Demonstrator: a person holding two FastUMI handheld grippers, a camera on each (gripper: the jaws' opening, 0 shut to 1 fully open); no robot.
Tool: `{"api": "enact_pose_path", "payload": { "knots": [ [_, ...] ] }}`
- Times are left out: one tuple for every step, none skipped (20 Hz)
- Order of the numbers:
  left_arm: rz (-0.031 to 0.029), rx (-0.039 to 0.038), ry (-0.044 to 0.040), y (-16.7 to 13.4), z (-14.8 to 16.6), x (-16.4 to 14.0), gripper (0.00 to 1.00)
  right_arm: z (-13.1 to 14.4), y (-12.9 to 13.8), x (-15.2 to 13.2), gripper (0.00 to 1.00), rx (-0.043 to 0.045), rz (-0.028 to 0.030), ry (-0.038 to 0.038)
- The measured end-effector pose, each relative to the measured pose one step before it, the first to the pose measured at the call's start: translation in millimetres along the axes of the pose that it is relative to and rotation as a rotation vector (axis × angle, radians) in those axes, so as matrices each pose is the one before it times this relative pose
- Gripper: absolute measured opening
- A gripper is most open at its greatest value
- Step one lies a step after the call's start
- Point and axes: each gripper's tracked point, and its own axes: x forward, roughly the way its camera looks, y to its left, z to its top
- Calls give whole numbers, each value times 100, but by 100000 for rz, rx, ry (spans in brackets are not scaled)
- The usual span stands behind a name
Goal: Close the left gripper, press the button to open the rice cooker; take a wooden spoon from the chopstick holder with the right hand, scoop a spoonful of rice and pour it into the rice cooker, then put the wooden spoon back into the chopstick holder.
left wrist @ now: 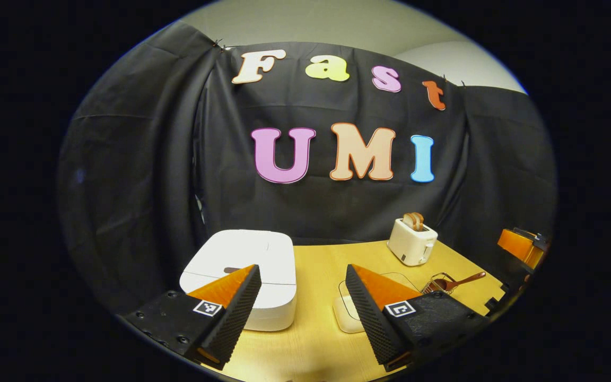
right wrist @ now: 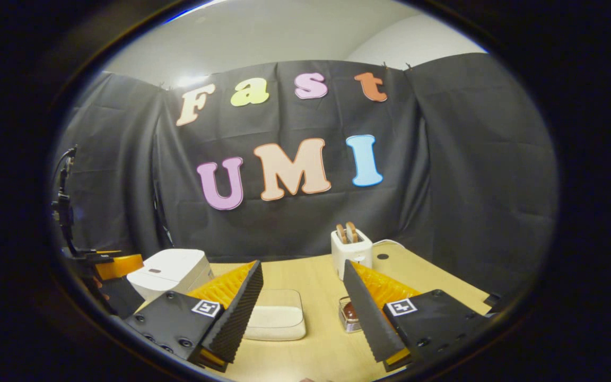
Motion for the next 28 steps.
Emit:
{"api": "enact_pose_path", "payload": {
  "knots": [
    [849, -390, 276, 7, -60, -51, 95, -70, -188, 225, 98, -266, 408, 170],
    [994, -177, 106, 74, 105, -35, 95, -141, -113, 178, 98, -271, 518, 93],
    [902, 176, -47, 150, -1, -8, 94, 44, -102, 229, 99, 66, 738, -34],
    [926, 424, -393, 147, 152, 31, 94, -128, 35, 182, 99, 418, 1031, 216],
    [932, 395, -362, 71, 49, -72, 94, -26, -23, 154, 99, 464, 924, 201],
    [598, 12, -204, -247, 118, -45, 94, -55, -141, 179, 99, 328, 789, 147],
    [428, -208, 106, -419, 46, -66, 94, -41, -94, 220, 99, 167, 768, 135],
    [110, -390, 235, -211, -52, -103, 94, -23, -59, 141, 99, 32, 893, 150],
    [333, -306, 35, -73, -155, -86, 93, 113, -50, 81, 99, -166, 886, -4],
    [367, -260, -282, -100, 8, -134, 92, -130, -36, 99, 99, -356, 968, 196],
    [-40, -100, -106, -325, -75, -51, 86, -8, -115, 147, 99, -439, 819, 76],
    [124, -27, 214, -144, -104, -203, 83, -180, -114, -35, 99, -380, 810, 134],
    [-185, 32, 105, -190, -252, -109, 77, 3, -75, -45, 99, -218, 856, -39],
    [-435, -115, 198, -230, -169, -27, 75, 159, -65, 44, 99, -170, 529, -416],
    [-334, -122, 83, -192, 93, -117, 73, 115, -94, 14, 99, -147, 284, -277],
    [-58, 141, 197, 1, -96, -18, 71, -186, -106, 101, 99, -42, 240, 20],
    [529, 421, -8, 90, 80, -162, 63, -29, -10, 161, 99, 102, 228, 180],
    [770, 524, -204, 228, 38, 20, 53, -87, 103, 174, 99, 267, 204, 171],
    [973, 545, -6, 298, 108, -28, 43, -23, 98, 108, 99, 307, 331, 201],
    [475, 520, 24, 335, -51, 59, 36, -56, 106, 173, 99, -1, 139, 83],
    [928, 402, 237, 425, -37, 97, 22, 140, 78, 197, 99, -364, -254, -136],
    [1084, 25, 569, 645, -193, 290, 19, -142, 50, 68, 99, -331, -460, 32],
    [1436, -707, 327, 677, -61, 207, 11, 5, 212, 67, 99, -14, -447, 227],
    [1248, -1009, 499, 614, -158, 289, 8, -22, 256, -6, 99, 284, -525, -232],
    [64, -741, 998, 486, -274, 396, 0, 245, 238, 16, 99, 435, -773, -391],
    [-729, -70, 1316, 375, -291, 242, 0, -13, 313, 18, 99, 440, -800, -129],
    [-181, 505, 688, 589, -129, 388, 0, 70, 413, -4, 99, 267, -718, -309],
    [-782, 600, 44, 528, 19, 451, 0, 61, 416, -16, 99, 241, -888, -275]
  ]
}}
